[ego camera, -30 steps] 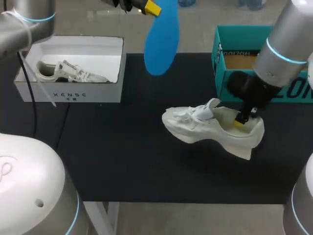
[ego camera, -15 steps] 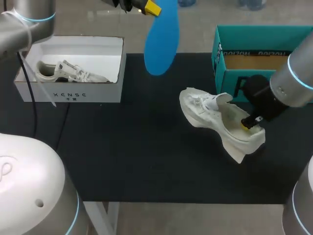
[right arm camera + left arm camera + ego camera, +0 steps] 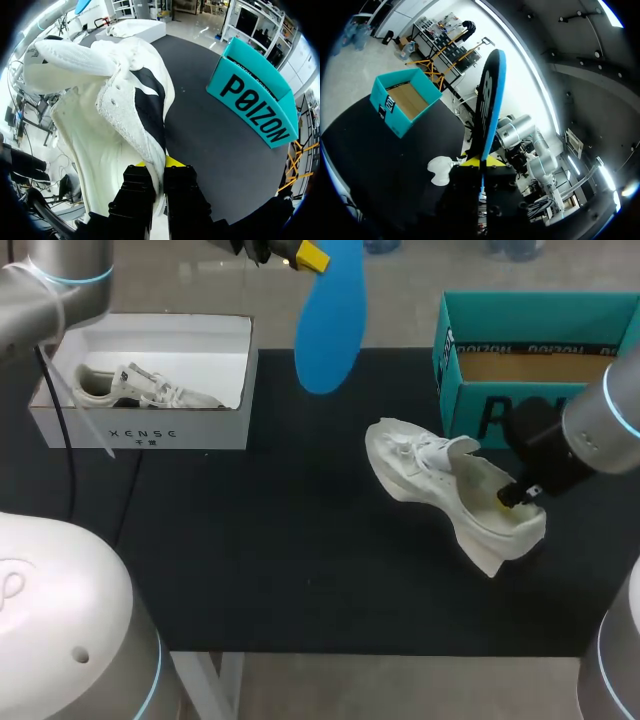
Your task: Take the shoe out of the shoebox, open the shoe tongue, remove and reinsert the insole, then place the shoe into the shoebox
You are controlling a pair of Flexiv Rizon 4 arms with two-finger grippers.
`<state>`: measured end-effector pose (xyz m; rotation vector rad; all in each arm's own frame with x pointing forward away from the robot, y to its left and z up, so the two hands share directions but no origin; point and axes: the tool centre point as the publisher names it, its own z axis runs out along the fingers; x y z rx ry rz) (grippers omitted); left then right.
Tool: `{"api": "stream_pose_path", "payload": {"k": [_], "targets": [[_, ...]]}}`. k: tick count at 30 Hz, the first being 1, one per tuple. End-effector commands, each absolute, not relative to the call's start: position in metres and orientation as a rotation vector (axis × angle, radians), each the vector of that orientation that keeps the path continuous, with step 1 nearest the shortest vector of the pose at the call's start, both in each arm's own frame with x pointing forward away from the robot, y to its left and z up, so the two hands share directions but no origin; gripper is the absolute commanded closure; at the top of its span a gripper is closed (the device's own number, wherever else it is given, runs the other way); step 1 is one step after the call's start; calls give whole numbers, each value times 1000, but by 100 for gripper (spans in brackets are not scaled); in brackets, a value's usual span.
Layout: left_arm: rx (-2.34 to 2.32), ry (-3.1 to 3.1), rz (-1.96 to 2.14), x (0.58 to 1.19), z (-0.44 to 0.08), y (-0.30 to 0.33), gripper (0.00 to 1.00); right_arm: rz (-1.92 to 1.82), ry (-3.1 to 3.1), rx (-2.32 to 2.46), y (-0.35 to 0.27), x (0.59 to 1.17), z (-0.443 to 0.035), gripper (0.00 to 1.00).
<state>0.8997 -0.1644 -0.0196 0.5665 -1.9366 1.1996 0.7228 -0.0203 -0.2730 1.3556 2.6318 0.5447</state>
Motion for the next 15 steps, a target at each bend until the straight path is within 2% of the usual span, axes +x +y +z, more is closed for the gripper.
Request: {"api": "stream_pose_path", "payload": {"k": [1, 8, 15], "targets": [[564, -1937, 1199, 900, -20, -165, 100, 559, 2604, 1384, -18, 721, -274, 100], [564, -1937, 1199, 900, -20, -165, 100, 523, 2306, 1716, -2, 723, -273, 100], [564, -1937, 1199, 900, -20, -165, 100, 558, 2334, 1839, 18, 734, -280, 100]]}}
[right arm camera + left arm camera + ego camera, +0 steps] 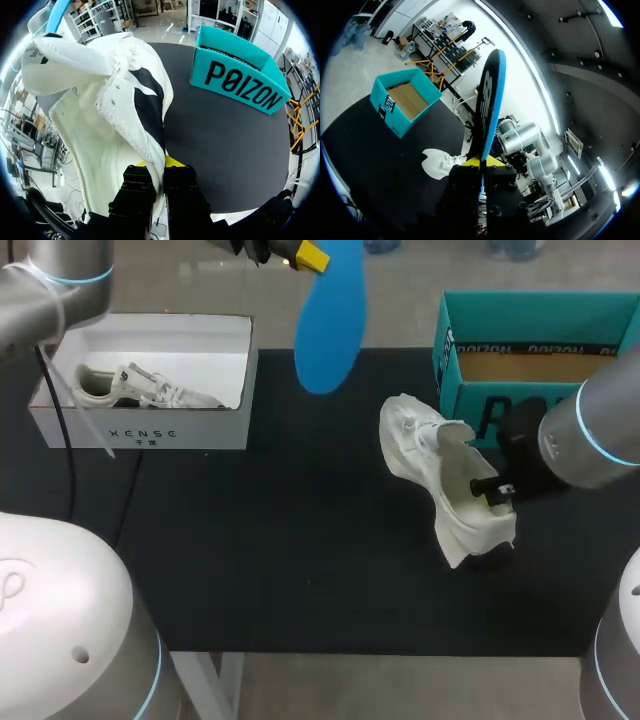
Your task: Take the shoe out of the shoebox, open the shoe tongue, remove and reinsert the insole, then place the shoe into the shoebox
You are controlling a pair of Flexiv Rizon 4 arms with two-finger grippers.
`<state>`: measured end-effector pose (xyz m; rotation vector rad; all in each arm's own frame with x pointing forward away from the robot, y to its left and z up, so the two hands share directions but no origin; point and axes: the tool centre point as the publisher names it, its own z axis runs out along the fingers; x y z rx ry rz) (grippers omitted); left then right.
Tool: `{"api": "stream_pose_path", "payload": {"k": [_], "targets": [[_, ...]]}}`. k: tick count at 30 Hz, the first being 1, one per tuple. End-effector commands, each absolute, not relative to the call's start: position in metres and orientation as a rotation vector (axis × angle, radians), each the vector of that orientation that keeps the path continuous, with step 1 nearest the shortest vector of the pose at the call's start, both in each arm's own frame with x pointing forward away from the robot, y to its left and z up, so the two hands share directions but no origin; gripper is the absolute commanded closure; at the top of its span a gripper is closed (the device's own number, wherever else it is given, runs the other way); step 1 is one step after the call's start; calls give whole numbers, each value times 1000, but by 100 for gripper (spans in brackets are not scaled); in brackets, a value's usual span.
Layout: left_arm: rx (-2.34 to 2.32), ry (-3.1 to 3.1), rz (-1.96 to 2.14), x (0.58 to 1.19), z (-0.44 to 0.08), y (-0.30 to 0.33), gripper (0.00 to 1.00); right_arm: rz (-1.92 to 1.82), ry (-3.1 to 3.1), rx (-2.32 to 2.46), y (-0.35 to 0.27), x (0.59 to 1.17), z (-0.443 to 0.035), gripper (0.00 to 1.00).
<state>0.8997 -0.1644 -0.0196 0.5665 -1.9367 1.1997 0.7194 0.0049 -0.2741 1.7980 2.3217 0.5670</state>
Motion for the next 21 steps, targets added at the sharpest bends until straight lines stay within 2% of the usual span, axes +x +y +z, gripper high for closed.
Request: {"api": "stream_pose_path", "payload": {"k": [1, 12, 21], "targets": [[564, -1937, 1199, 900, -20, -165, 100, 552, 2348, 1862, 20, 735, -281, 100], [564, -1937, 1199, 900, -20, -165, 100, 535, 2385, 2021, 36, 730, -297, 100], [564, -1937, 1199, 900, -20, -165, 100, 447, 2153, 2117, 40, 709, -314, 100]]}}
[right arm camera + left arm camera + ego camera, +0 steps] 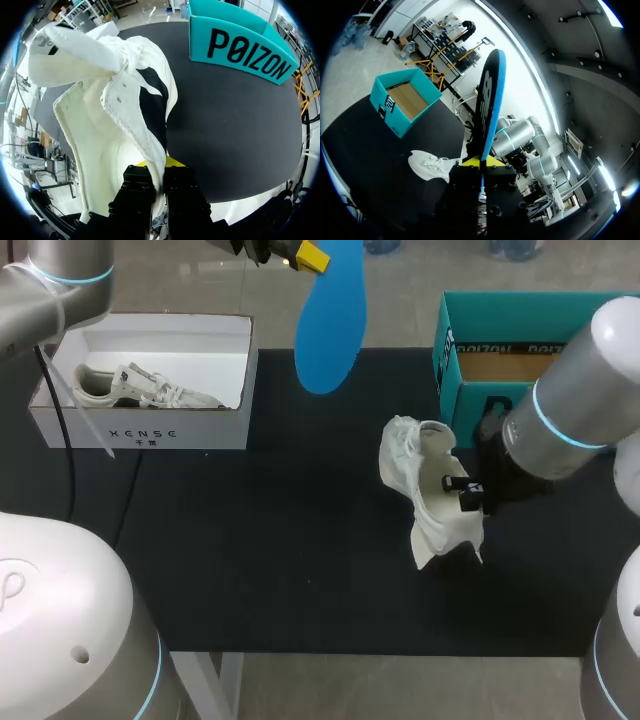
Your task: Take the shoe out of the shoebox, open the shoe tongue, remove and reinsert the insole, then place the shoe into the shoebox
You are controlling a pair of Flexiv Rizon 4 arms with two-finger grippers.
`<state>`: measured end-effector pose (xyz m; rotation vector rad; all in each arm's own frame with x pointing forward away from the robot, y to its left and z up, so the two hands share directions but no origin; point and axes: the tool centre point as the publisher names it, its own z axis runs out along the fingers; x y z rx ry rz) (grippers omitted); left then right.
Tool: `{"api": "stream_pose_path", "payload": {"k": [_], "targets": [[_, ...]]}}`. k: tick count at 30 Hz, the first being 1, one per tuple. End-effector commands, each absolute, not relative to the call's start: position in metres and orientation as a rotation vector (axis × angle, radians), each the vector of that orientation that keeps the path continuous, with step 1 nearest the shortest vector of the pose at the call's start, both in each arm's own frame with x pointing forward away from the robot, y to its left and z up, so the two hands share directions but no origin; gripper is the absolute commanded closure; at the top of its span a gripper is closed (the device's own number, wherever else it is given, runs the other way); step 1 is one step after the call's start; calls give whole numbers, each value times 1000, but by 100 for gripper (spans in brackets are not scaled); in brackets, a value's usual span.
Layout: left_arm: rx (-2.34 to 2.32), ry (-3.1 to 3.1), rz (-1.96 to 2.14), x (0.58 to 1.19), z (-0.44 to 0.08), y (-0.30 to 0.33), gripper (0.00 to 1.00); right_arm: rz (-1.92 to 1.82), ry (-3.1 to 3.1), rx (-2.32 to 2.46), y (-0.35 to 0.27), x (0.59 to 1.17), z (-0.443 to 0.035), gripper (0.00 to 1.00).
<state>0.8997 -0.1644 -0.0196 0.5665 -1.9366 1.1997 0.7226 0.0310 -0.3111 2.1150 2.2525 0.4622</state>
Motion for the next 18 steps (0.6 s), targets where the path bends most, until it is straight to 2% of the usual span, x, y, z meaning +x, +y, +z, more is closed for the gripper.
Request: {"api": "stream_pose_path", "payload": {"k": [1, 18], "targets": [[564, -1937, 1199, 900, -20, -165, 100, 459, 2129, 2134, 41, 706, -317, 100], [564, -1937, 1199, 900, -20, -165, 100, 625, 1992, 2257, 49, 698, -375, 100]]}}
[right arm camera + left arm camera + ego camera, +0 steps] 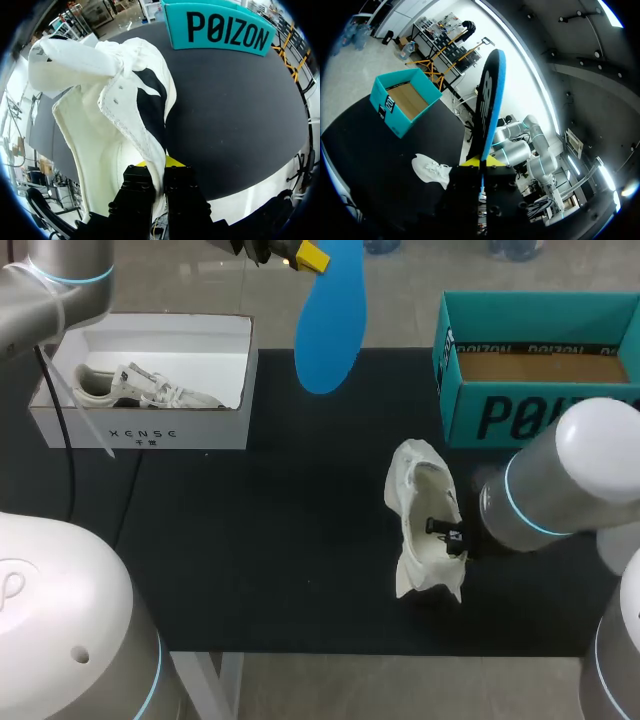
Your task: Take the shoe out of the shoebox, open the shoe tongue, remove and reinsert the insole, then place the shoe into the shoebox
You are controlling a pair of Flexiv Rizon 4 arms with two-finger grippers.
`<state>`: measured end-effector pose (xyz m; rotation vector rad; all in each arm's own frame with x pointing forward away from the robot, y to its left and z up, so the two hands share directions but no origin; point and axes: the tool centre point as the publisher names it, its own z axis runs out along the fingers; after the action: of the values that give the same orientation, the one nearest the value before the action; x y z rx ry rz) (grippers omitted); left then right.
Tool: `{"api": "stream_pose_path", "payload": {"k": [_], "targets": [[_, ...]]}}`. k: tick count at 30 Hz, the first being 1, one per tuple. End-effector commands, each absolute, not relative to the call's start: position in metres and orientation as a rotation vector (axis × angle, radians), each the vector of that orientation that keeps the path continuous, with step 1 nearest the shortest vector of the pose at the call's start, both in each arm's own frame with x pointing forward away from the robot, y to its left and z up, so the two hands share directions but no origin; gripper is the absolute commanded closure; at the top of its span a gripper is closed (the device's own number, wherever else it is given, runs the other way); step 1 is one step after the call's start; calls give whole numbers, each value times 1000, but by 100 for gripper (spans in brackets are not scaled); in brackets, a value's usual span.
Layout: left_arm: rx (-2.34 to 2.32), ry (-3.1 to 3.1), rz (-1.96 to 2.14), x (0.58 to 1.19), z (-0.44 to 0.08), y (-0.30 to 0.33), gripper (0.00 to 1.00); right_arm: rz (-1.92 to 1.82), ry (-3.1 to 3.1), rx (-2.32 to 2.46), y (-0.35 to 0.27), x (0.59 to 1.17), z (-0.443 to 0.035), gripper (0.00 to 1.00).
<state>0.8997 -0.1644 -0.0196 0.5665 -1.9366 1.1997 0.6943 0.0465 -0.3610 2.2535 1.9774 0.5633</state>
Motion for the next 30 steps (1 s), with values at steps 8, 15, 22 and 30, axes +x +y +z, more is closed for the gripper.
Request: {"api": "stream_pose_path", "payload": {"k": [8, 15, 22, 30], "targets": [[564, -1937, 1199, 900, -20, -165, 100, 645, 2018, 2261, 49, 707, -390, 100], [564, -1937, 1199, 900, -20, -165, 100, 641, 2046, 2280, 51, 708, -408, 100], [564, -1937, 1199, 900, -20, -165, 100, 621, 2065, 2302, 51, 709, -417, 100], [564, -1937, 1199, 900, -20, -165, 100, 618, 2045, 2295, 52, 706, -401, 0]]}}
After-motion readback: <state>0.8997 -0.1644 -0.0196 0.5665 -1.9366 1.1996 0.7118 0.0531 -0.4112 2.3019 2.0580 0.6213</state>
